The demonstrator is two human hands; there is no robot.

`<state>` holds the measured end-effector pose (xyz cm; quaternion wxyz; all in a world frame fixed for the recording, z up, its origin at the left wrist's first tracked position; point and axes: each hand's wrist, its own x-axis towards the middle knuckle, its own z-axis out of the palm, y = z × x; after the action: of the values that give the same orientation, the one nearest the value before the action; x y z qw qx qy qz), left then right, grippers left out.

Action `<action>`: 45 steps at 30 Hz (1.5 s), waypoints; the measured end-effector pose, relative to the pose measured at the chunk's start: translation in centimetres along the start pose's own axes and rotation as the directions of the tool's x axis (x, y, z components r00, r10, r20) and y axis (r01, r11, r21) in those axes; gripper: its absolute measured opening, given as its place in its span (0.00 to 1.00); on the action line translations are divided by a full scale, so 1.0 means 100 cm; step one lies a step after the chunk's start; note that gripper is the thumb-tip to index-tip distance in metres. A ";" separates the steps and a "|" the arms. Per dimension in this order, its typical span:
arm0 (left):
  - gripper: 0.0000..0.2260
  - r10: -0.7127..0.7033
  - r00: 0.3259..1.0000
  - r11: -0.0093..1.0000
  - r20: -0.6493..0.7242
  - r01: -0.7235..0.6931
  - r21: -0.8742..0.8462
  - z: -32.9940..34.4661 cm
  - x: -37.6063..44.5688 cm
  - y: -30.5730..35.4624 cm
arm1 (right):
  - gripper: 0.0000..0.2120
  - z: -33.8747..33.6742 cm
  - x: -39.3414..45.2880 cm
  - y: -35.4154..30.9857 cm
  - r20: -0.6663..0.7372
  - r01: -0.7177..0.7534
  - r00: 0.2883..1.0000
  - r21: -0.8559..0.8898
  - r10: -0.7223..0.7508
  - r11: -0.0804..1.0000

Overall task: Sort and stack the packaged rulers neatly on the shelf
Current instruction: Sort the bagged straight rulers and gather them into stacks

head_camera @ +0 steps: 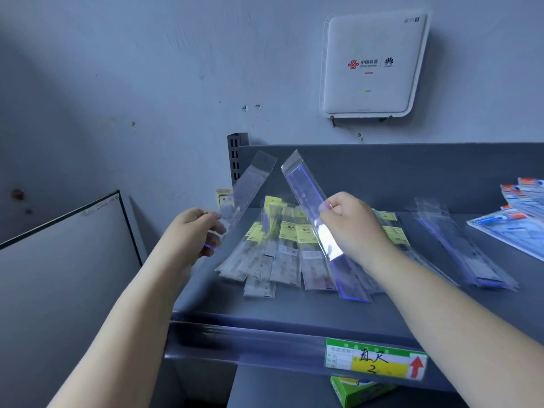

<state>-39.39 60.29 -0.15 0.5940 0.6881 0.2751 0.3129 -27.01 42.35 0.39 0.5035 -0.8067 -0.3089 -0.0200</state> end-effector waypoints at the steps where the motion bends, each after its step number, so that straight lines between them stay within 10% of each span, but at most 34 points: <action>1: 0.08 -0.004 1.000 0.998 0.025 0.006 -0.060 0.005 -0.005 0.003 | 0.05 -0.005 -0.001 -0.001 -0.013 -0.008 1.000 0.074 0.009 0.997; 8: 0.08 0.006 0.953 0.978 0.303 0.058 -0.200 0.049 -0.025 0.011 | 0.09 -0.049 -0.004 0.012 -0.023 -0.087 0.995 0.329 0.100 0.940; 20: 0.10 0.075 0.846 0.988 0.528 0.007 -0.151 0.136 -0.048 0.032 | 0.10 -0.133 -0.017 0.054 0.018 -0.063 0.998 0.285 0.061 0.957; 42: 0.07 -0.045 0.788 0.996 0.614 0.084 -0.034 0.249 -0.070 0.050 | 0.20 -0.182 -0.004 0.128 0.023 -0.221 0.970 -0.334 0.243 0.916; 45: 0.06 -0.075 0.764 0.997 0.641 0.065 0.039 0.258 -0.071 0.050 | 0.09 -0.183 -0.005 0.125 0.011 -0.178 0.984 -0.106 0.180 0.978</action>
<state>-24.43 37.61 1.52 0.6585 0.7472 0.0832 0.0345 -15.88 23.24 -0.81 0.4572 -0.8566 -0.2385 0.0175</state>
